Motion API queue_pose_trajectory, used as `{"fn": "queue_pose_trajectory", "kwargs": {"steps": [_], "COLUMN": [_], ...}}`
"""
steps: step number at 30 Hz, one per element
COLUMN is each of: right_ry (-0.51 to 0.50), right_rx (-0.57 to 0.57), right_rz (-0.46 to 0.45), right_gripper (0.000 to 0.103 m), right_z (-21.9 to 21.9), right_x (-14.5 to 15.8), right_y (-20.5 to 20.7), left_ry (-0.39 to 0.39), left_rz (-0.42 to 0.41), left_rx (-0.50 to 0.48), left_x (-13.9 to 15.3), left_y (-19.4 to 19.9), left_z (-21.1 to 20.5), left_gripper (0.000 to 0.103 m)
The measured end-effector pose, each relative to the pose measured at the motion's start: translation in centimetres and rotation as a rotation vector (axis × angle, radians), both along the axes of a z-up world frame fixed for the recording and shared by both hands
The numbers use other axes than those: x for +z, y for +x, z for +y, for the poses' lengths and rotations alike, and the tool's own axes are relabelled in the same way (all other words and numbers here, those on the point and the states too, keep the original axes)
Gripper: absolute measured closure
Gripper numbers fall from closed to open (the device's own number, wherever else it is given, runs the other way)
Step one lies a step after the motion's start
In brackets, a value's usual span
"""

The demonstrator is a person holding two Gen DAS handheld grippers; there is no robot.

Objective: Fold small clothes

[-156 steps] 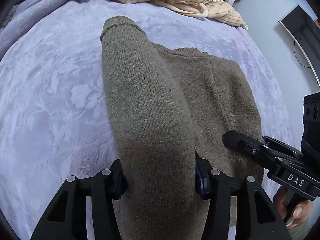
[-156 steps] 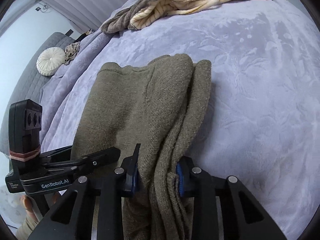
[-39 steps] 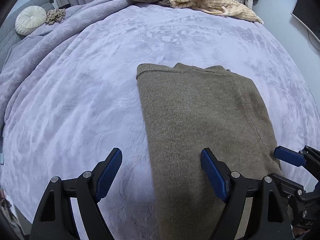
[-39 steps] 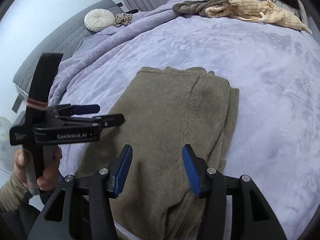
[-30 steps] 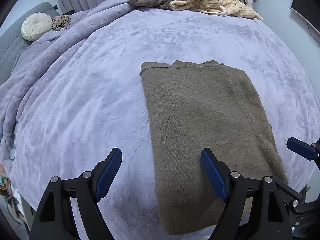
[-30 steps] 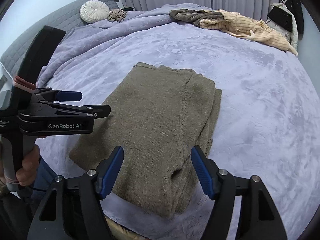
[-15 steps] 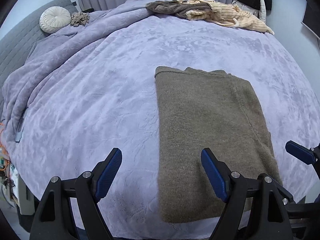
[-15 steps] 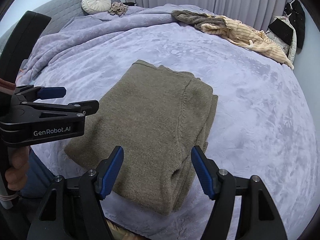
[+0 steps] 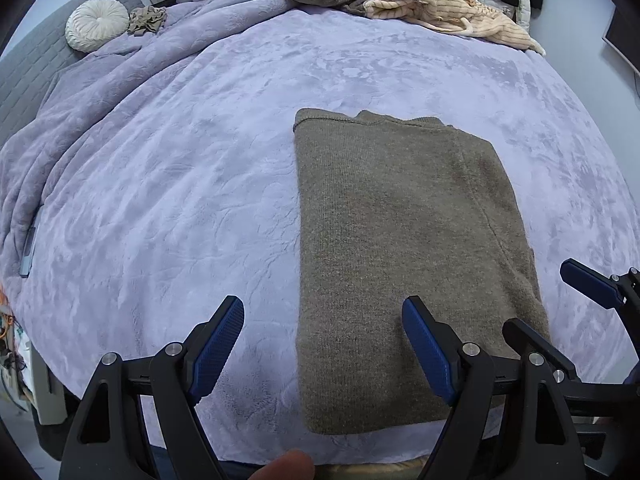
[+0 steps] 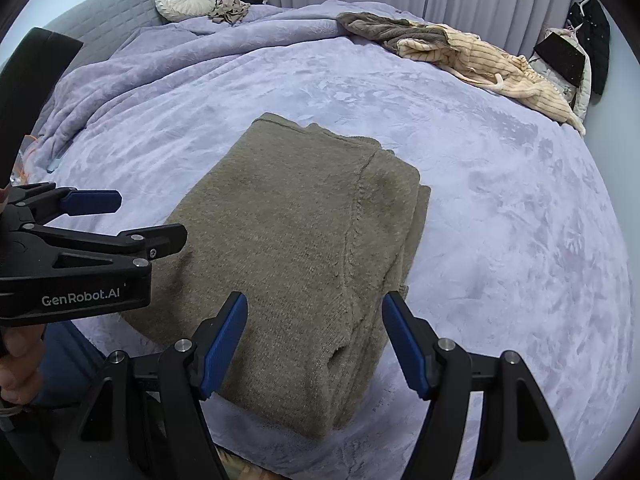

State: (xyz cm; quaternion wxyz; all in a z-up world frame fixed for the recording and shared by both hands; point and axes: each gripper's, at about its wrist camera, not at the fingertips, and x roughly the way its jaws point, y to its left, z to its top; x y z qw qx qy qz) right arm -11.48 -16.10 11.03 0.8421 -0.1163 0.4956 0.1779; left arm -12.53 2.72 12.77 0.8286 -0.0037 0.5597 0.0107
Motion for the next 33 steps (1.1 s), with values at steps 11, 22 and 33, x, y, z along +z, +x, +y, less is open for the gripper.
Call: {"fn": "queue_pose_trajectory", "kwargs": {"steps": [11, 22, 33], "right_ry": [-0.019, -0.052, -0.090], "right_rx": [-0.001, 0.000, 0.012], "right_rz": [0.015, 0.034, 0.038], "right_gripper": [0.030, 0.030, 0.030], "right_z": [0.3, 0.8, 2.0], "right_x": [0.0, 0.1, 0.2], "right_y": [1.2, 2.0, 2.1], "left_ry": [-0.017, -0.035, -0.074], "left_rz": [0.009, 0.011, 0.005], "left_rx": [-0.015, -0.021, -0.013], "left_x": [0.0, -0.1, -0.1], "left_y": [0.9, 1.5, 1.7], "left_z": [0.2, 0.3, 1.6], "left_gripper": [0.021, 0.021, 0.021]}}
